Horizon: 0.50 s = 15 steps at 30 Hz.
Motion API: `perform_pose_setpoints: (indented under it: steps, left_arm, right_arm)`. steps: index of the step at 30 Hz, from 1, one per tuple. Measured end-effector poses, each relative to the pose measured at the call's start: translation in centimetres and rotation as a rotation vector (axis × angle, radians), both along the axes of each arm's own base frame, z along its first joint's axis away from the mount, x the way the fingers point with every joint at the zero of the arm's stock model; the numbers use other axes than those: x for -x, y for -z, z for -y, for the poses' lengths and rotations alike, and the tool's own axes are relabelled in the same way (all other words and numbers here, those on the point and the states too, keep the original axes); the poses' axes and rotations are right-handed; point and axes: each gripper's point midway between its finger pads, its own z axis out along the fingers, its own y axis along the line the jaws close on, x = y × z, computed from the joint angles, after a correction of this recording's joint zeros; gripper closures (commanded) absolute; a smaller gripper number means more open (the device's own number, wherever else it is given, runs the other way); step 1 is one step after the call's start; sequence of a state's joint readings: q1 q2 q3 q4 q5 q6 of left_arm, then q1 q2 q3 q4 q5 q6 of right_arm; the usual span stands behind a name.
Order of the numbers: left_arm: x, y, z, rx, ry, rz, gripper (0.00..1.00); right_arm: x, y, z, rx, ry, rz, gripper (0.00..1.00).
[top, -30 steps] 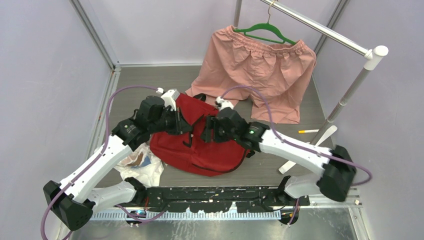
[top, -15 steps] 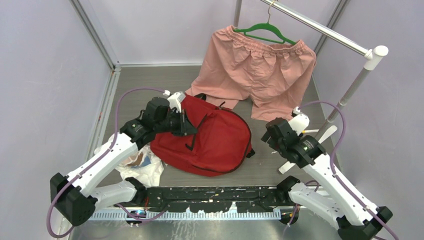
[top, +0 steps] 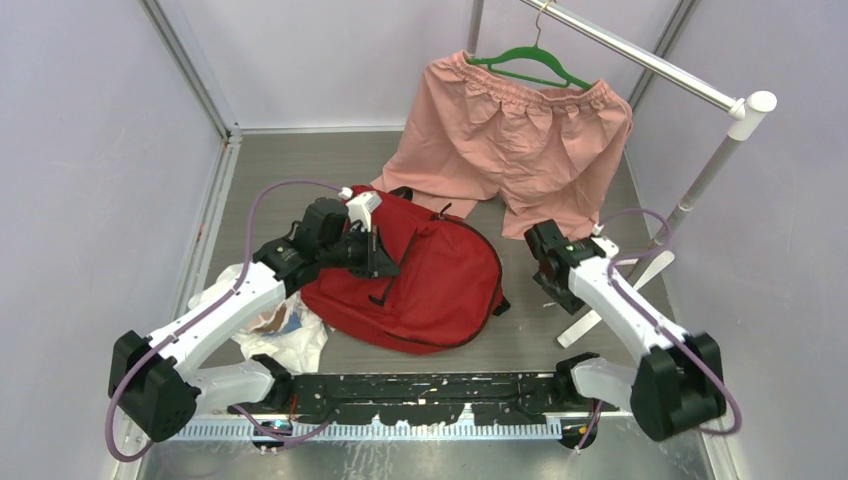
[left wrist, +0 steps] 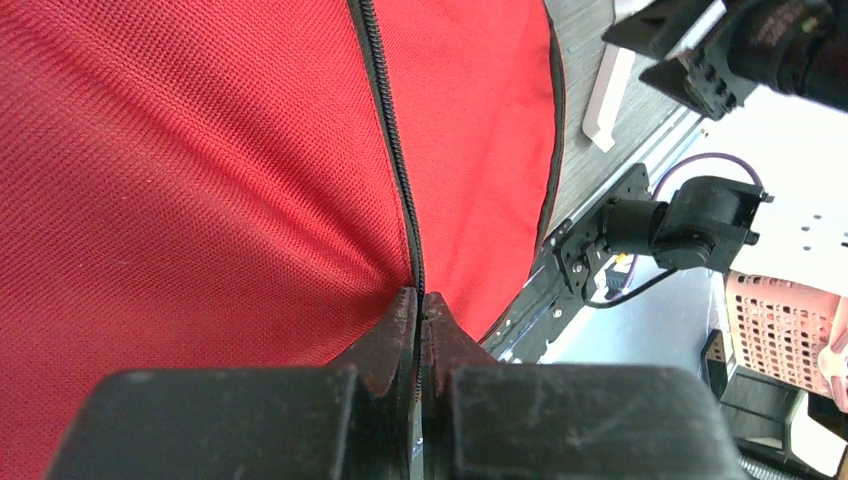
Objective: Pack the student bag
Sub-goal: Pick up the stationery from the center of the board.
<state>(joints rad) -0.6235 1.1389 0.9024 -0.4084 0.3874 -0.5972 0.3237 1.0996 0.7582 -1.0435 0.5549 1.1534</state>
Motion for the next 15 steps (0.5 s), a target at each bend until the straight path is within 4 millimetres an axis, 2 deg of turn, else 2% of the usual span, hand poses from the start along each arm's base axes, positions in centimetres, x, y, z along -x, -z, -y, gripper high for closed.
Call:
perform_pose_setpoints:
  steps: [3, 8, 10, 11, 13, 15]
  left_arm:
    - [0.1, 0.5, 0.1, -0.010, 0.019, -0.009, 1.00]
    - [0.3, 0.5, -0.1, -0.020, 0.034, 0.002, 0.98]
    - [0.4, -0.1, -0.3, -0.018, 0.029, 0.021, 0.66]
    - [0.4, -0.5, -0.5, -0.018, 0.026, 0.039, 0.56]
    - [0.8, -1.9, -1.0, -0.012, 0.019, 0.066, 0.51]
    - [1.0, -3.4, -1.4, -0.008, 0.014, 0.103, 0.51]
  right_arm:
    - [-2.0, 0.7, -0.1, 0.036, 0.013, -0.018, 0.31]
    - [-6.3, 0.2, 0.3, 0.126, 0.073, 0.036, 0.31]
    - [-7.6, -0.1, 0.6, 0.166, 0.102, 0.056, 0.30]
    - [-8.2, -0.2, 0.8, 0.186, 0.118, 0.065, 0.30]
    - [-9.6, -0.3, 1.3, 0.244, 0.154, 0.074, 0.30]
    - [-10.7, -0.3, 1.7, 0.298, 0.188, 0.084, 0.30]
